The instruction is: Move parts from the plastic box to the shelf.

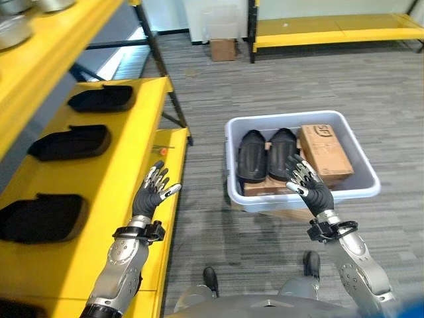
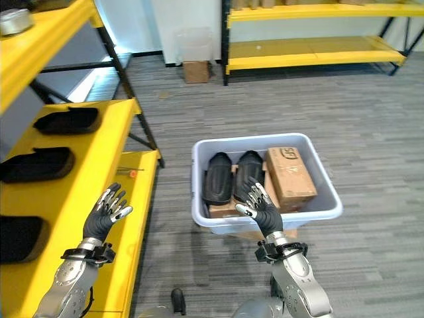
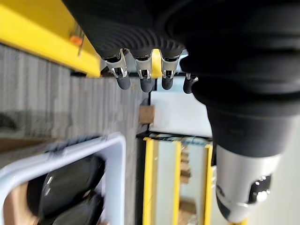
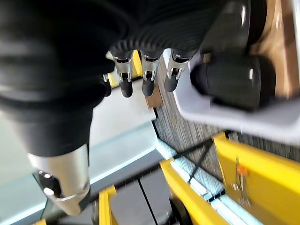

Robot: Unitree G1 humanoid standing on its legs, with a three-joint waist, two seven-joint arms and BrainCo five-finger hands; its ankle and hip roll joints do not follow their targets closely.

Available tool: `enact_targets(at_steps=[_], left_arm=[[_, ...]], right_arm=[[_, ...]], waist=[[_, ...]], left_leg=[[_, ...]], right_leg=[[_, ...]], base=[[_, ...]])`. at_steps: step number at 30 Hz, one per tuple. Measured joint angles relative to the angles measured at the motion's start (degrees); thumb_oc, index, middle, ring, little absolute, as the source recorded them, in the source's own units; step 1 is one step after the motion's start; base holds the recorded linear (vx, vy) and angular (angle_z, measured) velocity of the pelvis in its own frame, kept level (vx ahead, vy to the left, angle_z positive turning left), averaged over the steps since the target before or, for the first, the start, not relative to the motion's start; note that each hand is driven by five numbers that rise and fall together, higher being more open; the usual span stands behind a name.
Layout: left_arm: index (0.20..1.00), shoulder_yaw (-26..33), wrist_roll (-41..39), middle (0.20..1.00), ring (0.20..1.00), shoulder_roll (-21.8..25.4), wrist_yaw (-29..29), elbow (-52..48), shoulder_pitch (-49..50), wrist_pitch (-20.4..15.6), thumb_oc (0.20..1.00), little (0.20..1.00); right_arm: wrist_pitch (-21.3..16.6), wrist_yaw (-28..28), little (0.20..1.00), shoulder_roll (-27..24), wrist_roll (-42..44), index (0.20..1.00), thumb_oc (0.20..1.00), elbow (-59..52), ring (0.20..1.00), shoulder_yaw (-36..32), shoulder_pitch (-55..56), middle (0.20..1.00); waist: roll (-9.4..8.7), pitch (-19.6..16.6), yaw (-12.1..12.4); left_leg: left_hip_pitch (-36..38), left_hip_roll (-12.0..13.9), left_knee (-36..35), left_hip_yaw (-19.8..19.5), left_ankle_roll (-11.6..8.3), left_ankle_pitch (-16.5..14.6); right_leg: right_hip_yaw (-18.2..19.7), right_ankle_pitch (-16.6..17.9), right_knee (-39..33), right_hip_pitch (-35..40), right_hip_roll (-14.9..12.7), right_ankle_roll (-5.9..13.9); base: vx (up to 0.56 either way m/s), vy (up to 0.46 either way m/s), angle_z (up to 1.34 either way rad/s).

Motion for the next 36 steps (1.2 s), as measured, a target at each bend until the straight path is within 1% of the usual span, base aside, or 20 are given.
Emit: enact_targets(at_steps=[1,2,3,6,10,17,18,20,21,24,26,27,28,29,30,31,32,33,35,36], left_arm=[[1.0,-1.02,-0.01,1.0,1.0,-3.79,0.0,1.68,-0.93,0.21,1.0,1.0],[1.0,-1.44,0.0,1.0,1.0,-6.05,-0.15,0.86,0.09,0.32,1.0,1.0],[1.0,-2.03,-0.07,1.0,1.0,-7.65,-0.27,0.73,0.19,0.33,1.0,1.0],[1.0,-2.93,-0.13,1.0,1.0,-9.37,-0.51,0.79,-0.45,0.33,1.0,1.0],[1.0,-2.96,-1.71,1.0,1.0,-7.92,-0.48,0.97,-2.89,0.32,1.0,1.0],[1.0,-2.65,-2.43,1.0,1.0,-5.96,-0.48,0.99,-0.57,0.45,1.0,1.0],[1.0,-2.41,-2.44,1.0,1.0,-5.12,-0.47,1.22,-1.56,0.47,1.0,1.0],[1.0,-2.51,-2.44,1.0,1.0,-4.57,-0.5,1.35,-1.84,0.77,1.0,1.0],[1.0,-2.95,-2.44,1.0,1.0,-4.44,-0.54,1.33,-1.88,0.86,1.0,1.0],[1.0,-3.17,-2.42,1.0,1.0,-4.15,-1.14,1.46,-2.94,0.97,1.0,1.0],[1.0,-3.14,-2.43,1.0,1.0,-4.13,-1.12,1.45,-2.27,0.96,1.0,1.0],[1.0,-3.13,-2.43,1.0,1.0,-4.2,-1.18,1.41,-1.66,0.93,1.0,1.0],[1.0,-2.94,-2.43,1.0,1.0,-4.07,-1.14,1.52,-1.57,0.92,1.0,1.0],[1.0,-2.8,-2.43,1.0,1.0,-3.16,-1.1,1.57,-1.78,0.88,1.0,1.0],[1.0,-2.74,-2.45,1.0,1.0,-2.24,-1.14,1.47,-3.02,0.87,1.0,1.0],[1.0,-2.83,-2.44,1.0,1.0,0.1,-1.26,1.09,-3.84,0.88,1.0,1.0],[1.0,-2.87,-2.43,1.0,1.0,2.23,-1.28,1.02,-5.03,0.84,1.0,1.0],[1.0,-2.8,-2.42,1.0,1.0,4.19,-1.3,1.02,-6.43,0.77,1.0,1.0],[1.0,-2.98,-2.38,1.0,1.0,4.69,-1.13,0.31,-11.55,-0.37,1.0,1.0],[1.0,-3.13,-2.35,1.0,1.0,4.45,-0.73,0.11,-15.22,-0.6,1.0,1.0]], right_arm=[[0.41,0.04,1.0,-2.09,0.01,1.0,1.0,0.83,1.0,-0.77,1.24,1.0],[0.61,0.02,1.0,-3.92,0.03,1.0,1.0,1.59,1.0,-1.23,0.51,1.0],[0.61,0.03,1.0,-5.29,0.06,1.0,1.0,1.44,1.0,-1.99,0.51,1.0],[0.42,-0.23,1.0,-7.58,0.18,1.0,1.0,1.49,1.0,-5.22,0.22,1.0],[0.15,-0.37,1.0,-7.44,0.27,1.0,1.0,1.33,1.0,-4.93,0.21,1.0],[-0.17,-0.44,1.0,-7.2,0.35,1.0,1.0,1.24,1.0,-4.98,0.1,1.0],[-0.18,-0.42,1.0,-6.98,0.38,1.0,1.0,1.28,1.0,-5.02,0.2,1.0],[-0.54,-0.45,1.0,-6.63,0.73,1.0,1.0,1.26,1.0,-5.18,0.59,1.0],[-0.77,-0.75,1.0,-6.18,0.75,1.0,1.0,1.23,1.0,-5.51,1.09,1.0],[-1.84,-1.51,1.0,-6.0,0.77,1.0,1.0,1.2,1.0,-5.83,0.65,1.0],[-1.97,-1.65,1.0,-5.65,0.77,1.0,1.0,0.92,1.0,-6.01,1.27,1.0],[-2.0,-1.7,1.0,-5.47,0.75,1.0,1.0,0.92,1.0,-6.09,1.7,1.0],[-1.99,-1.78,1.0,-4.69,0.75,1.0,1.0,1.2,1.0,-6.09,1.13,1.0],[-1.94,-1.8,1.0,-3.77,0.75,1.0,1.0,1.16,1.0,-5.32,1.76,1.0],[-1.88,-1.27,1.0,-3.48,0.71,1.0,1.0,0.96,1.0,-5.1,2.22,1.0],[-1.9,-0.68,1.0,-1.76,0.73,1.0,1.0,0.8,1.0,-5.64,2.36,1.0],[-1.85,-0.07,1.0,-0.44,0.62,1.0,1.0,0.58,1.0,-5.36,2.57,1.0],[-1.85,0.39,1.0,-0.21,0.59,1.0,1.0,0.04,1.0,-5.32,0.19,1.0],[-2.1,0.32,1.0,-0.36,0.65,1.0,1.0,0.0,1.0,-4.02,-2.68,1.0],[-1.61,0.31,1.0,-0.22,0.66,1.0,1.0,0.25,1.0,-2.4,-4.42,1.0]], waist=[[1.96,-0.31,-0.46],[4.46,-0.52,-0.26],[6.57,-0.69,-0.02],[8.35,-0.95,-1.3],[6.84,-0.34,-1.31],[6.25,0.32,0.54],[4.45,1.18,0.4],[2.8,2.07,1.39],[1.7,2.57,1.52],[1.97,2.67,1.51],[2.94,2.6,1.54],[4.05,2.1,1.56],[5.09,1.84,1.59],[3.3,2.3,1.48],[1.69,2.57,1.46],[-0.67,3.17,1.43],[-1.88,3.21,1.82],[-1.81,3.61,1.8],[-2.61,4.53,1.58],[-3.08,6.66,1.56]], left_leg=[[0.66,3.31,-0.04,-1.94,-0.75,-0.19],[0.49,5.89,0.21,-2.49,-0.01,-1.3],[0.12,7.86,0.86,-3.82,1.39,-0.64],[-2.18,10.97,4.92,-3.58,3.13,1.04],[-4.64,12.48,8.54,-4.25,1.97,1.87],[-6.3,13.58,11.33,-5.88,3.59,3.22],[-8.66,13.3,14.76,-7.71,3.05,5.15],[-11.06,12.86,16.32,-10.12,2.49,10.77],[-12.53,13.32,15.24,-9.85,1.19,13.34],[-12.65,12.6,5.82,-7.18,-0.22,7.23],[-11.45,12.33,5.7,-6.56,-0.21,5.9],[-9.82,12.16,6.2,-6.57,0.94,4.08],[-8.59,12.17,5.67,-5.66,-2.65,2.16],[-8.61,10.36,5.8,-4.91,-3.36,1.52],[-8.75,8.81,6.18,-3.62,-2.83,1.33],[-9.07,6.36,7.91,-2.5,-1.73,0.01],[-9.86,4.33,11.99,-1.33,-1.09,-3.04],[-10.75,2.69,15.69,1.58,0.73,-7.0],[-18.11,2.39,23.86,2.26,2.2,-10.57],[-21.33,2.63,27.42,1.66,2.68,-11.43]], right_leg=[[-0.12,3.23,0.67,1.52,3.78,-0.65],[-1.26,2.42,1.84,1.08,6.76,-0.72],[-1.42,1.64,2.15,1.12,9.03,-2.0],[-3.16,-1.38,4.85,0.74,12.44,-4.44],[-3.12,-6.13,11.81,-2.45,12.69,-5.35],[-3.24,-10.97,20.09,-5.35,13.02,-6.71],[-2.31,-12.82,22.11,-6.58,12.68,-7.89],[-2.54,-12.77,20.49,-5.28,12.75,-8.12],[-3.78,-11.77,17.63,-3.86,12.52,-8.9],[-5.58,-11.55,16.27,-4.45,12.53,-9.14],[-4.86,-10.28,15.64,-4.14,12.63,-7.43],[-4.3,-9.85,15.62,-4.2,13.07,-7.01],[-4.08,-9.17,15.54,-3.96,12.93,-6.63],[-2.64,-8.77,14.37,-3.92,11.67,-6.41],[-2.21,-7.98,11.98,-3.38,10.44,-5.91],[-2.04,-4.78,9.07,-2.15,8.67,-6.53],[-0.69,-1.96,6.82,-1.35,7.13,-6.35],[0.65,2.03,4.81,-1.78,4.79,-6.22],[0.76,3.03,4.74,-6.06,2.61,-6.18],[0.37,2.73,4.21,-6.86,2.4,-6.62]], base=[[0.17,-0.323,0.49],[0.17,-0.328,0.22],[0.12,-0.287,-0.17],[0.13,-0.325,0.03],[0.11,-0.236,0.16],[0.09,-0.181,0.1],[0.05,-0.071,0.24],[0.09,0.021,0.36],[0.14,0.171,0.46],[0.17,0.215,0.38],[0.15,0.19,-0.07],[0.12,0.176,-0.27],[0.09,0.167,-0.28],[0.14,0.258,-0.2],[0.14,0.32,-0.12],[0.11,0.333,-0.29],[0.01,0.366,-0.64],[-0.05,0.236,-0.71],[-0.05,0.108,-0.23],[-0.04,0.051,0.23]])
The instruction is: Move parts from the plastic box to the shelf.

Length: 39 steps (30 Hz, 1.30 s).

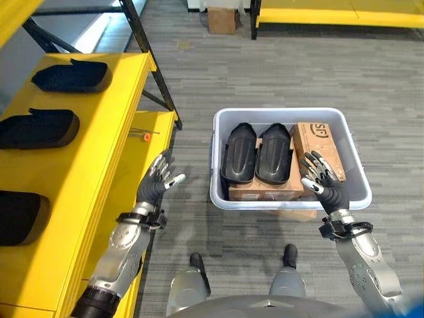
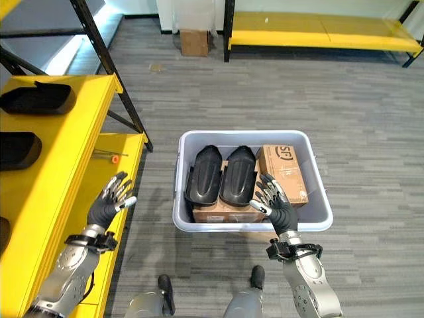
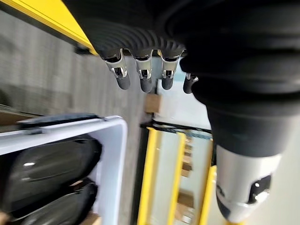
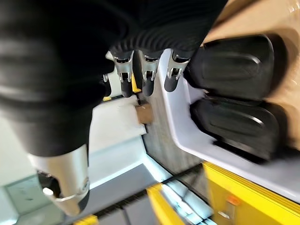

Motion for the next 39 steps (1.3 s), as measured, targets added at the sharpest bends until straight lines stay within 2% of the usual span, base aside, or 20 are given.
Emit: enact_targets(at_steps=[5,7,13,15,20,31,36,39], left_arm=[[1.0,-2.24,0.02,1.0,1.0,-1.66,0.98,-0.08,-1.45,-0.04,1.0,1.0],[1.0,-3.78,0.0,1.0,1.0,-2.03,2.13,-0.09,-1.94,-0.27,1.0,1.0],[1.0,-5.06,-0.1,1.0,1.0,-3.07,3.25,-0.11,-3.39,-0.86,1.0,1.0],[1.0,-6.74,-0.24,1.0,1.0,-3.93,3.28,-0.09,-5.46,-0.86,1.0,1.0],[1.0,-8.38,-1.63,1.0,1.0,-4.33,4.67,-0.09,-8.08,-1.22,1.0,1.0],[1.0,-8.72,-2.15,1.0,1.0,-4.39,5.45,-0.07,-7.62,-1.3,1.0,1.0],[1.0,-9.21,-2.16,1.0,1.0,-4.39,5.52,-0.08,-7.59,-1.43,1.0,1.0],[1.0,-9.18,-2.19,1.0,1.0,-4.38,5.73,-0.08,-7.73,-1.95,1.0,1.0]], right_arm=[[0.17,-1.16,1.0,-0.07,-0.08,1.0,1.0,1.37,1.0,2.54,-6.2,1.0],[0.0,-3.23,1.0,-0.11,-0.74,1.0,1.0,4.37,1.0,2.52,-11.23,1.0],[-0.46,-8.27,1.0,-0.09,-3.51,1.0,1.0,7.32,1.0,3.6,-17.9,1.0],[-1.06,-10.44,1.0,-0.24,-4.13,1.0,1.0,8.82,1.0,3.13,-20.86,1.0],[-1.35,-14.64,1.0,-0.13,-5.71,1.0,1.0,11.63,1.0,3.48,-26.23,1.0],[-2.54,-20.31,1.0,-0.05,-9.65,1.0,1.0,13.02,1.0,2.02,-28.45,1.0],[-2.59,-24.53,1.0,-1.36,-11.77,1.0,1.0,17.61,1.0,-2.33,-31.96,1.0],[-2.94,-27.26,1.0,-2.49,-14.08,1.0,1.0,19.7,1.0,-5.95,-34.0,1.0]], waist=[[0.39,2.55,0.22],[1.67,4.23,-0.3],[3.27,6.48,-1.29],[4.81,7.43,-1.67],[7.29,8.98,-1.46],[9.06,9.86,-1.12],[10.71,10.32,-0.87],[11.09,10.35,-1.05]], left_leg=[[-2.13,0.8,1.47,-0.32,0.02,-0.05],[-3.02,1.47,1.47,-0.3,-0.45,0.15],[-4.11,2.89,1.5,1.23,-1.1,0.56],[-5.24,2.93,1.53,1.36,-1.07,0.7],[-5.24,2.94,1.04,1.64,-1.06,0.71],[-5.24,2.69,-0.02,2.76,-0.87,1.21],[-5.47,2.07,-1.83,3.19,-0.99,2.59],[-7.1,2.17,-2.01,3.21,-0.88,3.13]], right_leg=[[0.5,0.14,-0.34,-1.38,0.63,1.04],[0.8,0.11,-0.62,-2.31,1.24,2.81],[3.29,0.66,-0.4,-5.83,2.65,2.83],[3.62,1.24,-0.33,-7.09,2.74,3.18],[4.3,1.3,-0.15,-7.89,2.91,3.32],[5.62,1.11,0.63,-9.7,2.77,3.2],[6.28,1.14,1.51,-11.75,2.52,3.21],[6.31,1.16,2.21,-13.76,2.6,3.23]], base=[[-0.04,0.024,0.01],[-0.03,0.008,-0.1],[-0.04,0.001,-0.22],[-0.03,-0.005,-0.07],[-0.01,-0.011,-0.05],[0.0,-0.005,-0.04],[0.0,-0.006,-0.03],[0.0,-0.007,0.01]])
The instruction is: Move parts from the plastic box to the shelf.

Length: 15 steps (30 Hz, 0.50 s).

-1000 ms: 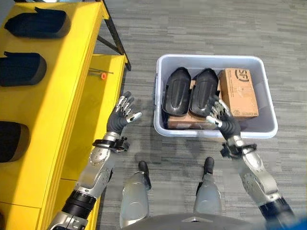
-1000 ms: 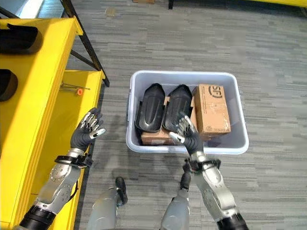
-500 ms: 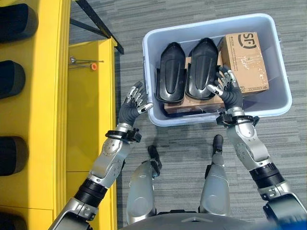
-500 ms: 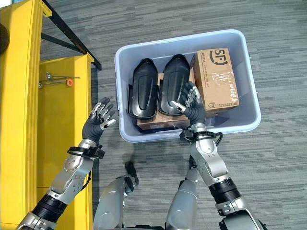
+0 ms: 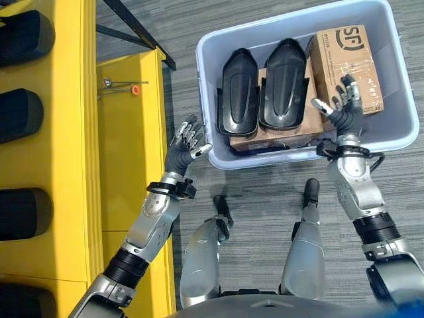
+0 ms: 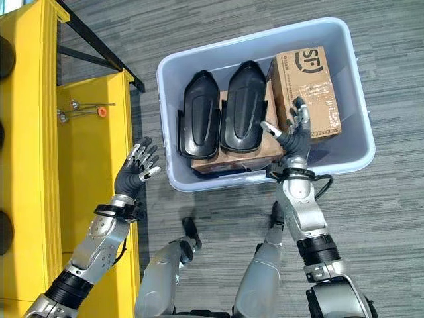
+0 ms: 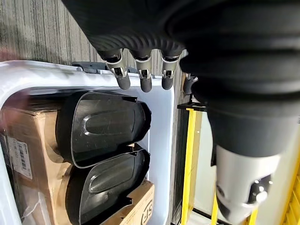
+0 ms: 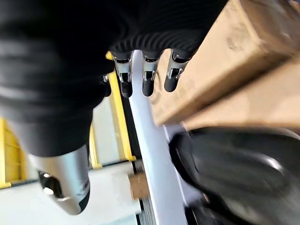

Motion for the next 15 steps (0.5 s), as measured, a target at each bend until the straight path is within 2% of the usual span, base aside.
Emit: enact_targets(at_steps=[5,15], left_arm=[[1.0,-0.6,-0.07,1.0,1.0,0.2,-0.01,0.0,-0.12,-0.32,1.0,1.0],[1.0,-1.93,-0.13,1.0,1.0,0.25,0.01,0.0,-0.7,-0.41,1.0,1.0]], right_arm=[[-0.01,-1.5,1.0,0.17,0.3,1.0,1.0,9.25,1.0,1.24,-3.63,1.0],[0.11,-1.67,1.0,0.3,1.71,1.0,1.0,11.6,1.0,3.14,-5.93,1.0]], waist=[[0.16,0.08,1.1],[0.54,0.38,1.6]], left_leg=[[-0.12,-0.18,-0.79,-0.06,-0.17,0.57],[-0.64,-0.15,-0.98,0.0,-0.29,0.78]], right_leg=[[0.06,-0.01,0.34,-0.68,0.05,-0.02],[0.41,-0.08,0.85,-1.68,0.23,-0.12]], base=[[0.0,-0.006,0.01],[0.0,0.0,0.0]])
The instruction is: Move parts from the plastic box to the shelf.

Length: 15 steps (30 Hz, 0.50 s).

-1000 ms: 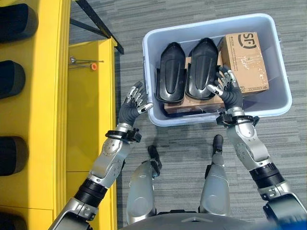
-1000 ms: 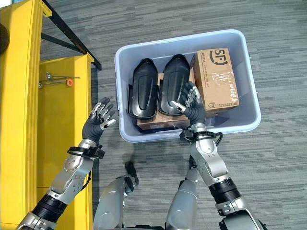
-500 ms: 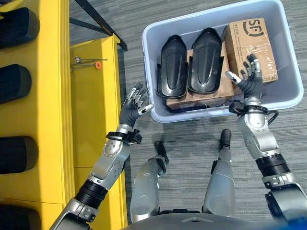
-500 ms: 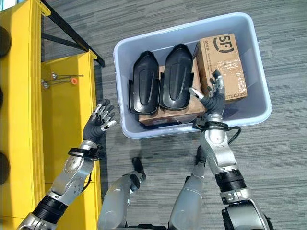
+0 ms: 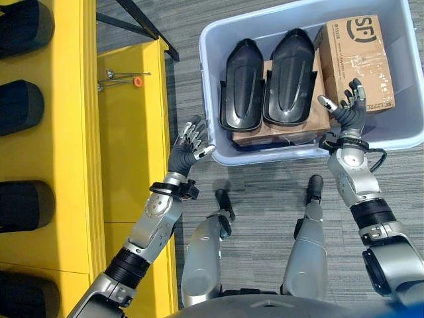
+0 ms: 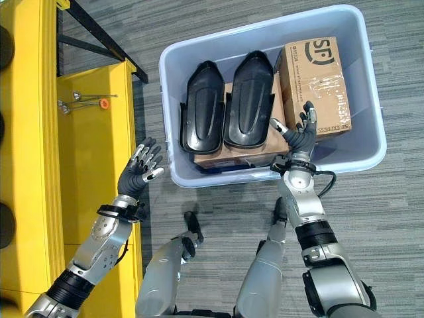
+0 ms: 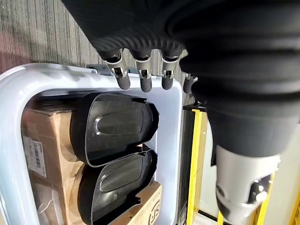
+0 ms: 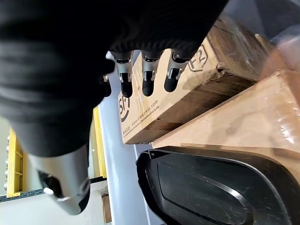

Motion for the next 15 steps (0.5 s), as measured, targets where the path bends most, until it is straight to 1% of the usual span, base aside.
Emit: enact_targets(at_steps=[6,14,15], left_arm=[[1.0,-0.01,0.0,1.0,1.0,0.09,0.07,0.0,-0.83,-0.04,1.0,1.0],[1.0,-0.06,-0.04,1.0,1.0,0.1,0.26,0.0,-0.85,-0.11,1.0,1.0],[1.0,-0.1,-0.04,1.0,1.0,0.31,1.02,0.0,-1.18,-0.25,1.0,1.0]], right_arm=[[0.04,0.1,1.0,0.01,-0.02,1.0,1.0,-0.04,1.0,1.64,-0.04,1.0],[0.04,-0.27,1.0,0.0,-0.01,1.0,1.0,0.18,1.0,1.77,-0.08,1.0],[0.08,-0.38,1.0,-0.05,0.01,1.0,1.0,4.53,1.0,1.76,-2.52,1.0]], waist=[[-0.05,0.05,0.13],[-0.12,0.1,0.06],[-0.23,0.17,0.07]], left_leg=[[-0.9,0.64,0.33,-0.45,-0.1,0.06],[-1.38,0.71,0.38,-0.58,-0.14,0.13],[-2.21,0.69,0.52,-0.57,-0.11,0.25]], right_leg=[[-0.1,-0.11,0.2,-0.47,0.61,-0.19],[-0.43,-0.12,0.29,-0.85,0.67,-0.21],[-0.25,-0.12,0.79,-1.9,0.65,-0.22]], base=[[0.0,0.0,0.0],[0.0,0.0,0.0],[0.0,0.0,0.0]])
